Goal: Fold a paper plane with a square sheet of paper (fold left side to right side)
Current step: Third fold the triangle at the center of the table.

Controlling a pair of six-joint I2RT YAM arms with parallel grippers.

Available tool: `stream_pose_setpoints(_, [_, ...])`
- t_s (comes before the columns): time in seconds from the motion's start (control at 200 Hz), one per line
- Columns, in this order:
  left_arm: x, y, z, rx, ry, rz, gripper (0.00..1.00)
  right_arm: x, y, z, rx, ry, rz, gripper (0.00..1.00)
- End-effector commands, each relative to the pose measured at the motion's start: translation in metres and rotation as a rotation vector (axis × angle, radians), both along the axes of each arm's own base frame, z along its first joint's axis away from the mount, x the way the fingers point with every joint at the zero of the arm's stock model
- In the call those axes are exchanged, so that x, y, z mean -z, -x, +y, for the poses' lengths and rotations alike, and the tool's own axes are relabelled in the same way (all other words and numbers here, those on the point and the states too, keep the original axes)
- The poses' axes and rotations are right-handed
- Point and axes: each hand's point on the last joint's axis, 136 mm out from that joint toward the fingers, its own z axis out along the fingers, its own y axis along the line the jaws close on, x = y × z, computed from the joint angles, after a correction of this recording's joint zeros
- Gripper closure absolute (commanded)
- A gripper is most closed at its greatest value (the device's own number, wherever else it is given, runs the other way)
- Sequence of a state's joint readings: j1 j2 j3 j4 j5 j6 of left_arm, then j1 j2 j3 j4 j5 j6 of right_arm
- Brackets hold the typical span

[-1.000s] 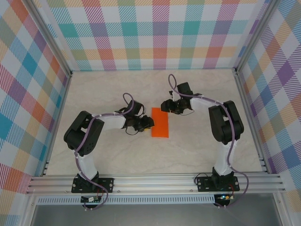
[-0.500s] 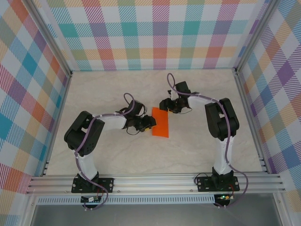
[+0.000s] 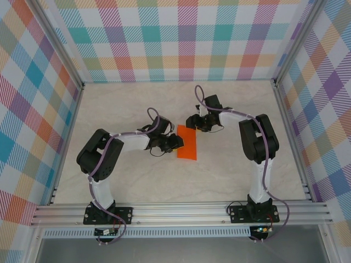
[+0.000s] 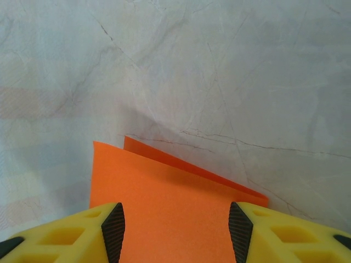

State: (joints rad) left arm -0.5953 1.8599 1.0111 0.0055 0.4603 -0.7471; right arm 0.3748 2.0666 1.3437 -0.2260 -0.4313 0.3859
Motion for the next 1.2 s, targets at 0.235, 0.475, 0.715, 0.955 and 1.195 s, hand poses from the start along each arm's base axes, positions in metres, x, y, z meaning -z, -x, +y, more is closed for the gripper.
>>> stream_pose_setpoints(0.235, [-0.007,0.001,-0.004,0.001,-0.017,-0.009,0.93,-0.063,0.031,-0.037,0.003,0.093,-0.266,0.19])
stream_pose_setpoints(0.475, [-0.013,0.001,-0.01,-0.006,0.001,-0.004,0.98,-0.071,0.117,-0.041,-0.073,0.154,-0.431,0.17])
stream_pose_setpoints(0.715, [-0.018,0.002,-0.014,-0.027,0.015,0.017,1.0,-0.074,0.195,-0.026,-0.207,0.265,-0.718,0.12])
stream_pose_setpoints(0.955, [-0.019,0.004,-0.015,-0.031,0.018,0.024,1.0,-0.058,0.209,0.003,-0.384,0.517,-0.877,0.12])
stream_pose_setpoints(1.195, [-0.019,0.006,-0.013,-0.03,0.007,0.03,1.0,-0.048,0.19,0.037,-0.533,0.689,-1.026,0.24])
